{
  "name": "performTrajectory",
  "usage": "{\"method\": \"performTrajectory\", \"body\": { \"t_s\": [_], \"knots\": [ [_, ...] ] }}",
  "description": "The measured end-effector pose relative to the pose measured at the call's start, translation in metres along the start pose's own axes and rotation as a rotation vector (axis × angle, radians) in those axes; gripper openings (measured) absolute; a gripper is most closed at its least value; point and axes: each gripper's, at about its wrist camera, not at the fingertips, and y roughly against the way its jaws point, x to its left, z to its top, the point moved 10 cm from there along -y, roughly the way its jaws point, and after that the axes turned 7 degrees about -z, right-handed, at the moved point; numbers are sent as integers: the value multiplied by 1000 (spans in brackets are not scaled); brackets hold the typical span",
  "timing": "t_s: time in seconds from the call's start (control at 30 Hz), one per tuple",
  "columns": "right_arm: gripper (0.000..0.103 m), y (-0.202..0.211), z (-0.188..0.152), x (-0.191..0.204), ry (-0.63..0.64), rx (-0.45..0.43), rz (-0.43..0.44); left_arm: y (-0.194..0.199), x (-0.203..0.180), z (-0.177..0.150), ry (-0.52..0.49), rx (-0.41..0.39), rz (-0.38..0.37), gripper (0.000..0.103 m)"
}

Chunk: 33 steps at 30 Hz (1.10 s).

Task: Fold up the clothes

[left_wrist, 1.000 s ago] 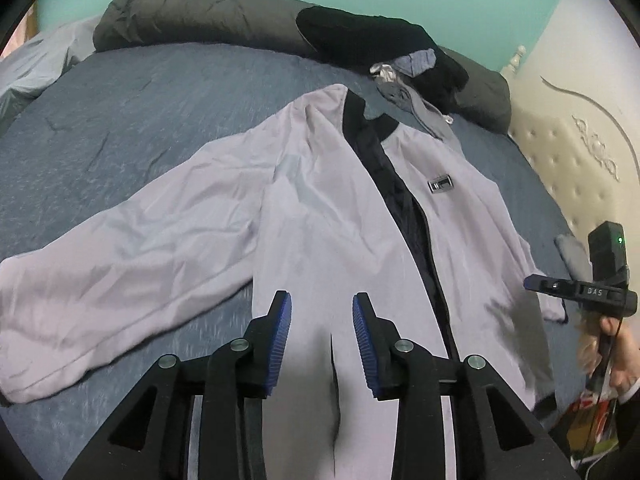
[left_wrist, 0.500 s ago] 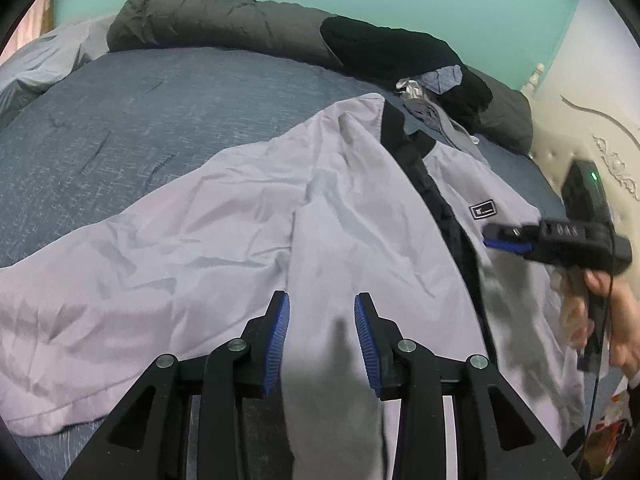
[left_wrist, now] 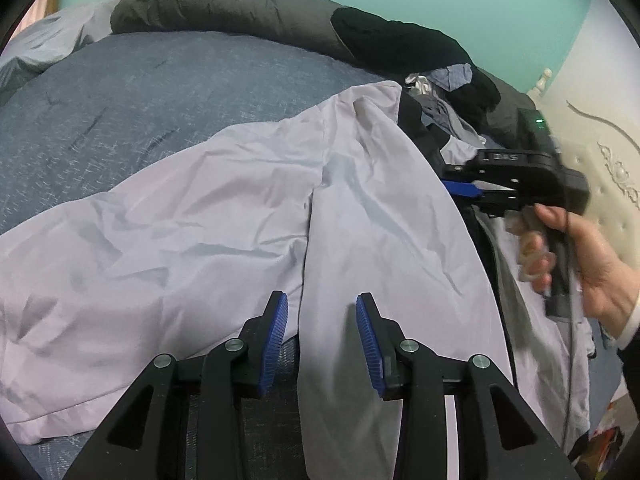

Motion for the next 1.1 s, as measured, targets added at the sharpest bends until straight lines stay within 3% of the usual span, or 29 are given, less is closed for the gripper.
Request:
{"method": "performTrajectory", "body": {
  "t_s": [0.47,0.87,1.1],
  "knots": [
    [30,-22,26,0,-17,-34,19,4,18,3,52,-24,-12,40],
    [28,-18,15,-14,-50,-16,-30,4,19,4,66,-22,-25,40],
    [30,-21,17,-8,-25,-8,-6,1,20,3,72,-19,-31,40]
  ]
}}
